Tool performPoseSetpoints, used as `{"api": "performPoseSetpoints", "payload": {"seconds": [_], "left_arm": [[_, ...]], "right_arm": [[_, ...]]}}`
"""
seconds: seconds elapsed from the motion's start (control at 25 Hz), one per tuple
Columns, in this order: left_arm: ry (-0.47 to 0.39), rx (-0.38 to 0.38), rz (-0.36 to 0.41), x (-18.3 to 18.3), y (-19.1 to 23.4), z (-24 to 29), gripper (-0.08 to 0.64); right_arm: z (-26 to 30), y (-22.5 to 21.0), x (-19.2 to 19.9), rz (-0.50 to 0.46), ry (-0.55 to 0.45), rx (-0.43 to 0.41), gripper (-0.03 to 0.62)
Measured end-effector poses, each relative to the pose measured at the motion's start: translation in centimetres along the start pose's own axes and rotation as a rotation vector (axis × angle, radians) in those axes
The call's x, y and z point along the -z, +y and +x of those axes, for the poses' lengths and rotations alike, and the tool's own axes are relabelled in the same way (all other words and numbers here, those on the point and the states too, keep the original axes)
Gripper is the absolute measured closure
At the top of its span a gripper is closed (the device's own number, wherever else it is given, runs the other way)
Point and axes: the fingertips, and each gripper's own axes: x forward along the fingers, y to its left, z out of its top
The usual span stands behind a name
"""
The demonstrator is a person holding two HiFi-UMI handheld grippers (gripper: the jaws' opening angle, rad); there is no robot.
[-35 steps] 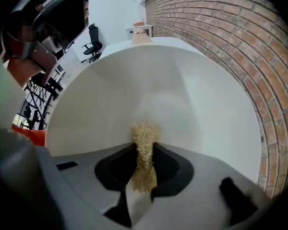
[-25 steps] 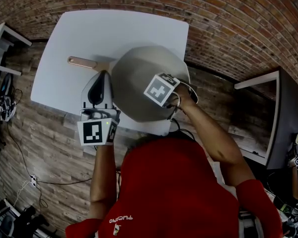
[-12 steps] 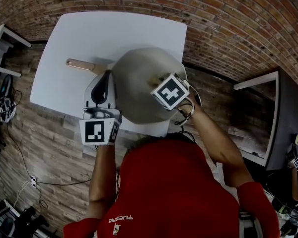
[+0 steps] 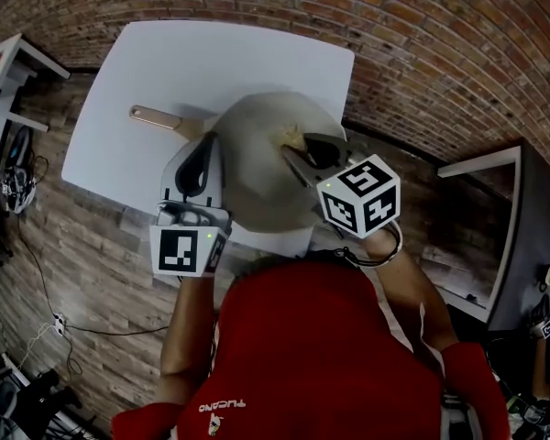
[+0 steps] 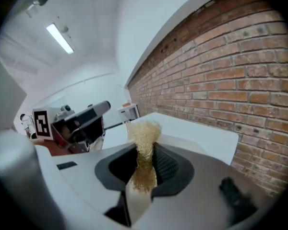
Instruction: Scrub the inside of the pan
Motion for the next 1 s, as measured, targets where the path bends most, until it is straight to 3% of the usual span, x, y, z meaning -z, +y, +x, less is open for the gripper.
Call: {"api": "performPoseSetpoints", "payload": {"seconds": [0.16,0.44,0.8,1.0], "left_arm": [[-0.049,0.014,0.009,-1.9,-1.1,0.3,0.548],[-0.035,0.023,0.023,-3.5,-3.2,0.4,0.548],[-0.039,0.025,0.055,-4.2,-4.6,0.0,0.548],[-0.047,0.031,0.056,-4.6,-5.2,-0.2,0.548]], "right_arm": [[-2.1,1.1,-3.7,-0.046,-0.171,-0.011,0.506],[-5.1,3.0,-7.3,-0.124,-0.411,-0.051,0.506],[-6.3,4.3,-8.1,-0.132,-0.507,-0.085,0.508],[-6.9,5.3,-8.2,-0.197,-0.535,-0.084,0.508]]}}
